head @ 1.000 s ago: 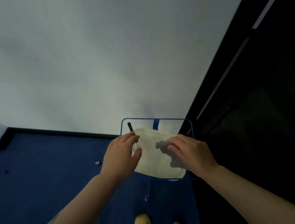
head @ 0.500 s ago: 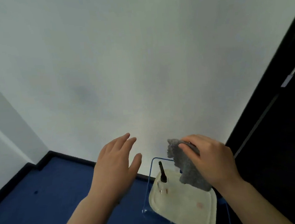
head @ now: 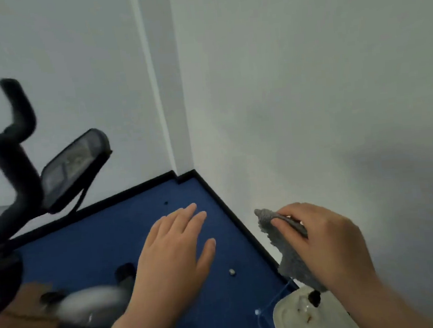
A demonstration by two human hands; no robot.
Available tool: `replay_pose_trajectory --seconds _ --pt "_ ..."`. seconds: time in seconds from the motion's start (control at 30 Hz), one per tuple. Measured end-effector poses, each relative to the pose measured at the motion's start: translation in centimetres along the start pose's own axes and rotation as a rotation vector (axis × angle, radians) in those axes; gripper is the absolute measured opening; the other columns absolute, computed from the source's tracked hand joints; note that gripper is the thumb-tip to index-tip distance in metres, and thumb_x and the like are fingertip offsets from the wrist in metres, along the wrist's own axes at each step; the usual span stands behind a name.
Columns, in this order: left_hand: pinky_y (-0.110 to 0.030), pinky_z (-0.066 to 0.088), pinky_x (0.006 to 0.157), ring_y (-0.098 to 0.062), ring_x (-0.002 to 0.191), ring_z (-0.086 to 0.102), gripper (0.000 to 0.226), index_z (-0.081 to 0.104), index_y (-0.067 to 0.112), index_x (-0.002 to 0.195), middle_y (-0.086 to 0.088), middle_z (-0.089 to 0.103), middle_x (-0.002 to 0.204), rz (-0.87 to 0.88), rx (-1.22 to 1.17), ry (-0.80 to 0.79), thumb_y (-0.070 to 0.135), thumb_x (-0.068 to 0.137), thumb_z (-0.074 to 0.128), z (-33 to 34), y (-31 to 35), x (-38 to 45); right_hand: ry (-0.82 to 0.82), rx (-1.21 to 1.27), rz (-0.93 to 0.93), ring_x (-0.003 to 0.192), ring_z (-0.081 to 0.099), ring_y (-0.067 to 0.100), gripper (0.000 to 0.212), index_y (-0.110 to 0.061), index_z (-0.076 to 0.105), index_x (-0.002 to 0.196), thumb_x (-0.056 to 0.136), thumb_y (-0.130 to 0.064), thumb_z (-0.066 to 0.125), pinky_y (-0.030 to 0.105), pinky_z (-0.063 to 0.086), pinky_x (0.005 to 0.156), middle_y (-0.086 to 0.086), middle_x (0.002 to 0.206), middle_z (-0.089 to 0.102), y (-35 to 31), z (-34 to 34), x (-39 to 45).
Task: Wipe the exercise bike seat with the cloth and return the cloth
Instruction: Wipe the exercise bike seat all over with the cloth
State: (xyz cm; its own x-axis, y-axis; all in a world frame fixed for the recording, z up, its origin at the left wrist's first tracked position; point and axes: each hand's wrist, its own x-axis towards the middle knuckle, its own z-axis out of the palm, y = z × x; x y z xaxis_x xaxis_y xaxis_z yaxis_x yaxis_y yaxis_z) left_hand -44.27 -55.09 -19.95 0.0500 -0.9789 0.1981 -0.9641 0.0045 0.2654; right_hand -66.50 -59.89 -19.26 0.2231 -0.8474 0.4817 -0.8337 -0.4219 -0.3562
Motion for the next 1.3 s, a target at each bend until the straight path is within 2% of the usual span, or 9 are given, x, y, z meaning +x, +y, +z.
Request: replay_pose_trajectory --seconds 0.23,0.33,0.5,0.63,0.77,0.97,1.1,1.2,1.3 --pt "-0.029 0.022 0.111 -0.01 0.133 0.033 0.051 0.045 0.027 0.134 0.011 0.038 0.146 -0.419 0.082 0.078 0.047 0.088 0.043 -3.1 -4.3 -10.7 -0.211 0.288 -0.347 0.059 0.059 0.008 0.003 -0.028 0.069 0.082 0.082 -0.029 0.072 0.029 0.05 0.048 -0.013 0.07 0.065 -8.7 4.4 0.1" --pt "-0.024 0.016 0.11 -0.007 0.133 0.031 0.049 0.044 0.03 0.134 0.014 0.037 0.146 -0.576 0.117 0.141 0.046 0.088 0.044 -5.0 -6.0 -16.0 -0.303 0.394 -0.476 0.064 0.061 0.008 0.002 -0.027 0.069 0.083 0.082 -0.029 0.071 0.031 0.051 0.051 -0.013 0.073 0.067 -14.0 5.8 -1.4" --pt "-0.024 0.02 0.106 -0.01 0.126 0.042 0.044 0.053 0.028 0.126 0.012 0.05 0.137 -0.841 0.182 0.277 0.043 0.085 0.051 -8.1 -8.1 -24.6 -0.398 0.482 -0.693 0.066 0.065 0.01 0.007 -0.025 0.071 0.085 0.081 -0.03 0.073 0.034 0.053 0.048 -0.011 0.074 0.069 -22.5 7.4 -4.8" --pt "-0.027 0.02 0.108 -0.009 0.129 0.039 0.048 0.05 0.03 0.13 0.014 0.046 0.14 -1.009 0.175 0.338 0.046 0.085 0.049 -9.5 -10.4 -31.2 -0.448 0.533 -0.826 0.067 0.065 0.009 0.007 -0.026 0.071 0.084 0.08 -0.03 0.074 0.032 0.053 0.048 -0.012 0.075 0.069 -28.9 8.2 -8.1" --pt "-0.029 0.024 0.108 -0.011 0.129 0.038 0.048 0.049 0.033 0.13 0.015 0.046 0.14 -1.089 0.192 0.388 0.048 0.085 0.043 -11.2 -13.5 -37.4 -0.458 0.583 -0.891 0.069 0.065 0.008 0.009 -0.025 0.072 0.085 0.078 -0.028 0.076 0.028 0.053 0.05 -0.015 0.077 0.07 -35.6 9.2 -12.3" --pt "-0.026 0.018 0.108 -0.011 0.131 0.036 0.048 0.047 0.03 0.131 0.012 0.042 0.143 -1.125 0.232 0.373 0.048 0.087 0.044 -14.9 -19.9 -46.0 -0.493 0.662 -0.934 0.07 0.063 0.003 0.009 -0.027 0.07 0.086 0.078 -0.028 0.075 0.023 0.052 0.057 -0.015 0.078 0.07 -45.3 10.5 -18.6" --pt "-0.024 0.013 0.108 -0.011 0.134 0.031 0.048 0.043 0.03 0.134 0.012 0.038 0.146 -1.131 0.215 0.34 0.047 0.089 0.042 -16.6 -23.8 -50.0 -0.504 0.67 -0.941 0.069 0.061 0.001 0.008 -0.027 0.07 0.087 0.081 -0.032 0.069 0.013 0.042 0.058 -0.014 0.078 0.07 -50.9 11.3 -21.7" --pt "-0.023 0.014 0.109 -0.01 0.133 0.032 0.047 0.044 0.031 0.134 0.013 0.038 0.146 -1.127 0.192 0.333 0.046 0.089 0.043 -17.5 -26.2 -52.1 -0.555 0.653 -0.952 0.073 0.063 0.003 0.01 -0.026 0.07 0.089 0.084 -0.033 0.066 0.016 0.046 0.062 -0.013 0.081 0.071 -54.2 11.6 -23.0" --pt "-0.029 0.023 0.108 -0.014 0.131 0.038 0.045 0.05 0.027 0.13 0.009 0.044 0.142 -1.136 0.188 0.36 0.043 0.088 0.048 -18.5 -28.8 -53.2 -0.598 0.639 -0.972 0.078 0.064 0.003 0.014 -0.025 0.07 0.093 0.086 -0.035 0.063 0.019 0.052 0.069 -0.012 0.085 0.071 -57.0 12.3 -23.3"
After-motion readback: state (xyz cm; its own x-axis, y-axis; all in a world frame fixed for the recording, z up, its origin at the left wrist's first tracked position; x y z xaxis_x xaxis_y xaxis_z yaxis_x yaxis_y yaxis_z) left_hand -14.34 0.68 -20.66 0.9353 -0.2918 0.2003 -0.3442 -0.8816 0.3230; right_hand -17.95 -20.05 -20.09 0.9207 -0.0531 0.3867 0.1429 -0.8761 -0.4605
